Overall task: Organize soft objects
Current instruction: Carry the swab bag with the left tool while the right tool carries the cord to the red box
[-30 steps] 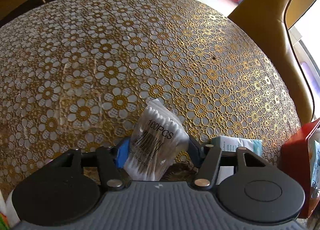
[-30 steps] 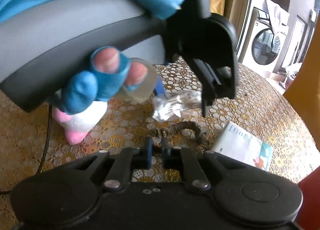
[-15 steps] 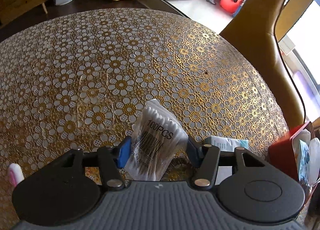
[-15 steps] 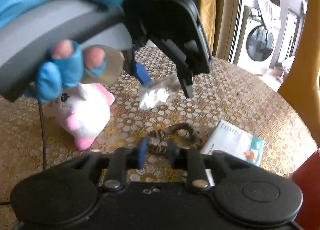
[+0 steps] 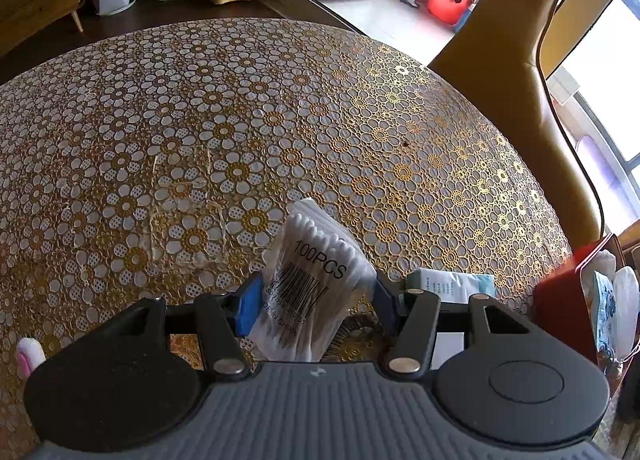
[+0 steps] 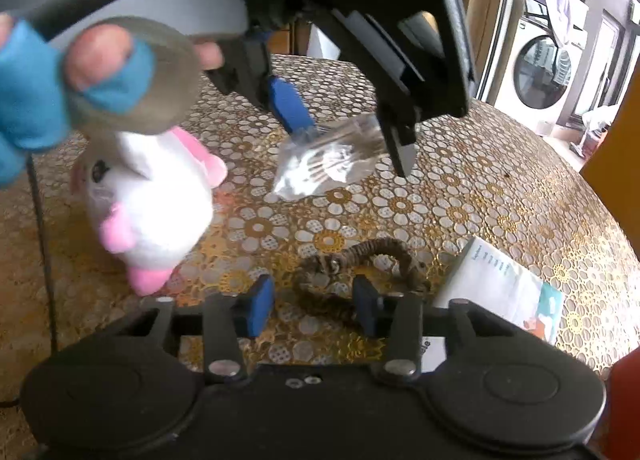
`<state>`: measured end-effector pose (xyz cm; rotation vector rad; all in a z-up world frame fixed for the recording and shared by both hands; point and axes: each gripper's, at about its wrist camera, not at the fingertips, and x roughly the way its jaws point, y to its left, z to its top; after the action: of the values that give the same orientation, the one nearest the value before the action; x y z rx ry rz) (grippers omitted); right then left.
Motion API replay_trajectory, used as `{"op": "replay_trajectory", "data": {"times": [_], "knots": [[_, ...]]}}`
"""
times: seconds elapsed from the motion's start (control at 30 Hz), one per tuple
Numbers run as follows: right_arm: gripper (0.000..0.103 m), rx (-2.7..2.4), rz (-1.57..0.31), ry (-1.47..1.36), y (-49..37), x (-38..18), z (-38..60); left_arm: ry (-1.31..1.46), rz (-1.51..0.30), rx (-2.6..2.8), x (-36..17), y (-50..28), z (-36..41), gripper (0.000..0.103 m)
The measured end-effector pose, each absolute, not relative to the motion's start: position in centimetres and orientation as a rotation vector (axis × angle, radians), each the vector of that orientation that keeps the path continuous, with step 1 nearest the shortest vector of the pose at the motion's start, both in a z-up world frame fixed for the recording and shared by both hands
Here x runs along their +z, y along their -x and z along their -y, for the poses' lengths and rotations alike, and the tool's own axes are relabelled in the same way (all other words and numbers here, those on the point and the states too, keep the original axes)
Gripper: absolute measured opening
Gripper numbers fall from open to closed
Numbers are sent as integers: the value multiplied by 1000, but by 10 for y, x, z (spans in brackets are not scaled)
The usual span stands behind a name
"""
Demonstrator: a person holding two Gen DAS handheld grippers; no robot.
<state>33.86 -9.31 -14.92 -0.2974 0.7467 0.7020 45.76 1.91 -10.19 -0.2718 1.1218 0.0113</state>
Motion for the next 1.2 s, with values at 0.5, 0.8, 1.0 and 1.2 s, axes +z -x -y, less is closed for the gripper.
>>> {"op": "replay_trajectory", "data": {"times": [0.5,0.8,1.0,1.2], "knots": [[6,672,-676,156,-325,-119,117,263,-1071,2,-82,-445,-16,56],[6,661,-689,-96,-308,-74,167,219,-1022,-37,-43,-416,2,56],[6,651,-681,-185,-285,-48,206,168,-986,-68,-19,-392,15,56],[6,609,-654,-234,-270,-22,234,125,-953,-111,4,-368,35,56]]}}
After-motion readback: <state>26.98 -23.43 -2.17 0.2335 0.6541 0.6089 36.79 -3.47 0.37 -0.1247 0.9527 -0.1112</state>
